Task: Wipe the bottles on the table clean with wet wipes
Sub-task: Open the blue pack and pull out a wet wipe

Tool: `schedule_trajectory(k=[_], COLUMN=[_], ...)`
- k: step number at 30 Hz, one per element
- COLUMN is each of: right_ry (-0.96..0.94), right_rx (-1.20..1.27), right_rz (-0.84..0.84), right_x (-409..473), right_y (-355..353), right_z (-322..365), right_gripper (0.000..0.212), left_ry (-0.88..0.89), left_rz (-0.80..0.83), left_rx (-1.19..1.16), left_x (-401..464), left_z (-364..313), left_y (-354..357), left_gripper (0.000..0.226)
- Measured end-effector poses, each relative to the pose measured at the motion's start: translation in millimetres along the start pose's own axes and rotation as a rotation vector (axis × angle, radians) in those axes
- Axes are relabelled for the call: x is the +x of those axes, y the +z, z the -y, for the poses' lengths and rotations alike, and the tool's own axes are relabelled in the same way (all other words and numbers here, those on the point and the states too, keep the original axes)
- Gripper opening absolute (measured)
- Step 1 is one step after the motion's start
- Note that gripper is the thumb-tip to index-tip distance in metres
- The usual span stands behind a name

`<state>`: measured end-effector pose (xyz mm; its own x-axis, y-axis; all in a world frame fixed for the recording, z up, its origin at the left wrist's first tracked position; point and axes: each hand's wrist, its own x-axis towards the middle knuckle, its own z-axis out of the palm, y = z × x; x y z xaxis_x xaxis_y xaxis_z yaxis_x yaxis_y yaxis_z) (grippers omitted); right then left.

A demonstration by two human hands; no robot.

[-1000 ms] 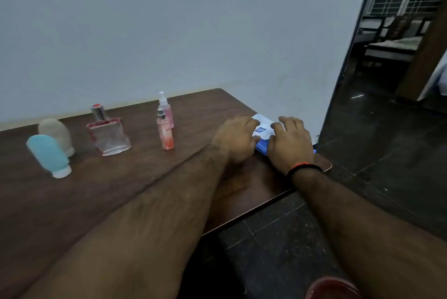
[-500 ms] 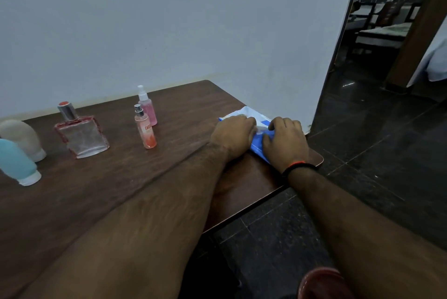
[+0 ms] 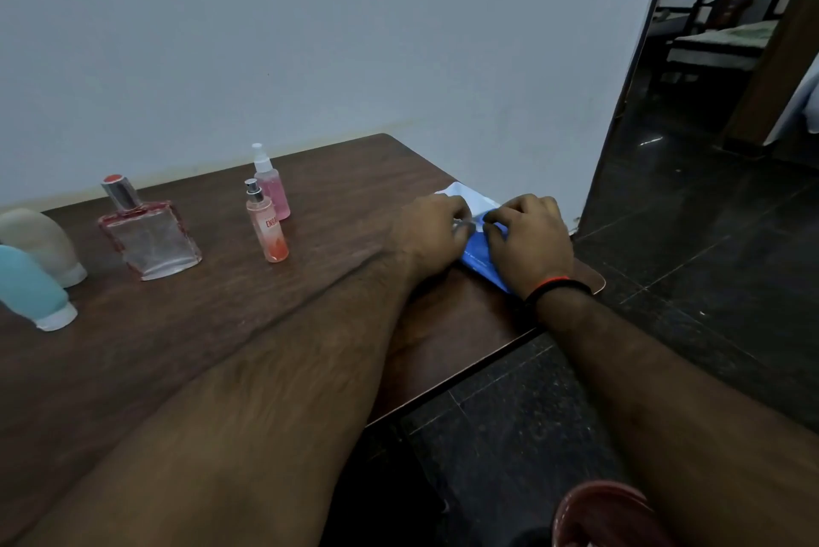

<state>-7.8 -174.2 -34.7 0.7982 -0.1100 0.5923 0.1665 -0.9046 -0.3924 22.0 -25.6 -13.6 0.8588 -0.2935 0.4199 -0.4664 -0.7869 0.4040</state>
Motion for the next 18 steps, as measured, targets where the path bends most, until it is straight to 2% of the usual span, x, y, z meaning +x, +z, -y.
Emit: schedule_trajectory(k=[4, 9, 14, 18], right_ry=[-0.035, 0.003, 0.017, 0.015], right_rx=[-0.054, -0.022, -0.005, -0.027], right_rz=[0.118, 0.295, 0.463, 0.551], right_x=[12, 29, 46, 58], right_y=[-1, -6, -10, -11], right_z=[-5, -4, 1, 2], right_gripper=[0.023, 0.026, 0.02, 0.014], left_ry=[-0.125, -0.148, -0.119, -0.086], left_rz=[-0.054, -0.063, -0.101, -0.126], left_rx=[-0.04, -0.115, -0.142, -0.109], left_x=[7, 10, 9, 10], left_z=[3, 7, 10, 9], left_y=[-2, -4, -4, -5], left_gripper=[0.021, 0.033, 0.025, 0.007])
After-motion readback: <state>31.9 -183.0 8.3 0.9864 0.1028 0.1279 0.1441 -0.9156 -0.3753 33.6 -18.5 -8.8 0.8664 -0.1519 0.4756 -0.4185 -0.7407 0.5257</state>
